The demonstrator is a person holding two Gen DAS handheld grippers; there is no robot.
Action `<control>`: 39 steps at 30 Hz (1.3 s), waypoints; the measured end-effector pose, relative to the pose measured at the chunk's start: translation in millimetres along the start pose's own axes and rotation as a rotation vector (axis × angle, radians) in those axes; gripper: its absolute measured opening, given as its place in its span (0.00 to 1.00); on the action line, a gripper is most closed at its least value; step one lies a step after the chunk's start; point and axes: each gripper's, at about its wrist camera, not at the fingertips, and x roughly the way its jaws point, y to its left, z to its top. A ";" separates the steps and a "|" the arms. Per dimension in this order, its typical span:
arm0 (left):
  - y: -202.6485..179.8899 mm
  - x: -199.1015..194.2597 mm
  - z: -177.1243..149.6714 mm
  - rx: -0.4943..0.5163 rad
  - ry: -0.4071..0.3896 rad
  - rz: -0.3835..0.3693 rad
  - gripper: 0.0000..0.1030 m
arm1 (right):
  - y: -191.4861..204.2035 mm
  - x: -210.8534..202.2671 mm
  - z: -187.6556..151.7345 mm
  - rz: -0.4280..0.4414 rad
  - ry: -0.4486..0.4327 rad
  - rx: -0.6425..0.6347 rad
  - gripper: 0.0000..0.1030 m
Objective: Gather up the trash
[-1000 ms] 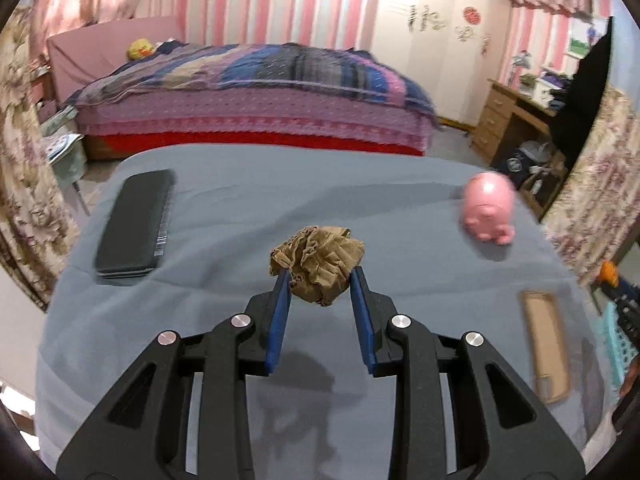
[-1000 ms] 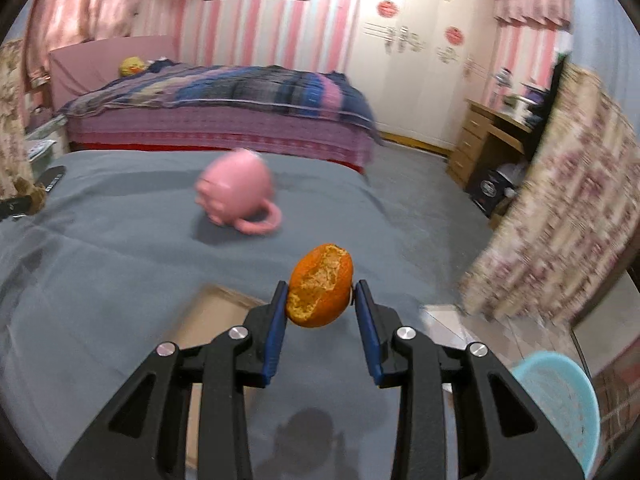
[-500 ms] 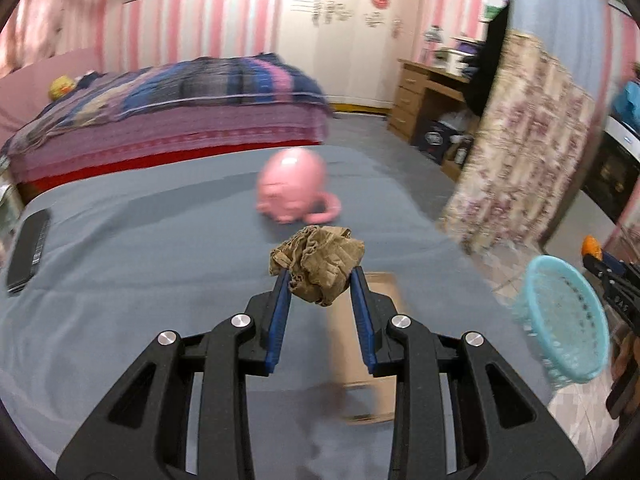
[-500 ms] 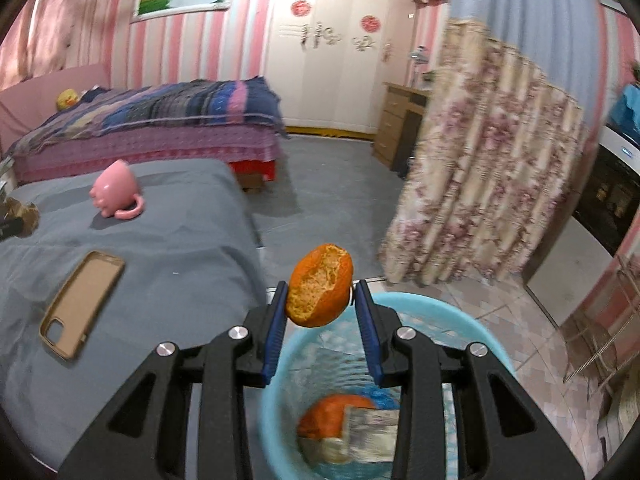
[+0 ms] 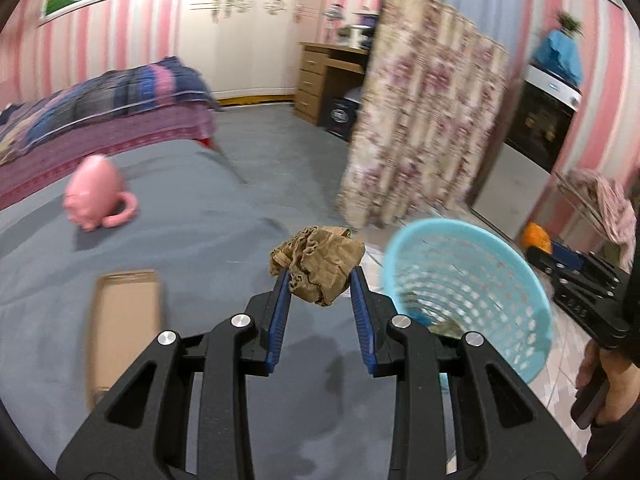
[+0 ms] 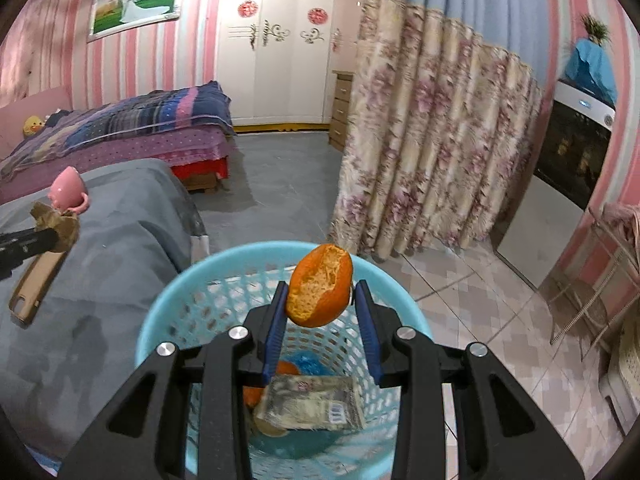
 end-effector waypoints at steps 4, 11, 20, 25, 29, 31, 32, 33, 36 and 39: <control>-42.0 16.4 -6.7 0.057 0.027 -0.053 0.28 | -16.4 2.2 -6.2 -0.007 0.008 0.025 0.33; -84.8 43.7 -8.6 0.121 0.067 -0.077 0.30 | -35.2 3.2 -12.7 -0.010 0.011 0.060 0.33; -87.3 40.6 8.6 0.122 0.039 -0.037 0.80 | -43.1 6.7 -18.7 -0.014 0.024 0.067 0.33; -64.5 30.4 7.6 0.079 0.025 0.005 0.89 | -37.5 12.7 -22.5 -0.004 0.038 0.073 0.33; -53.1 17.3 2.1 0.089 -0.001 0.046 0.95 | -28.5 17.2 -23.8 0.009 0.043 0.073 0.33; -46.2 9.9 -1.3 0.095 -0.004 0.053 0.95 | -21.3 20.4 -22.8 0.020 0.049 0.075 0.33; -43.1 6.8 -2.2 0.096 -0.006 0.052 0.95 | -18.8 21.5 -22.3 0.024 0.051 0.077 0.33; -37.3 1.1 -3.8 0.093 -0.014 0.055 0.95 | -14.9 23.1 -21.4 0.030 0.054 0.082 0.34; -23.2 -9.3 -5.6 0.084 -0.021 0.066 0.95 | -5.0 25.8 -18.4 0.036 0.065 0.087 0.57; -1.4 -21.8 -6.8 0.045 -0.022 0.065 0.95 | 6.5 22.6 -15.6 0.054 0.056 0.078 0.73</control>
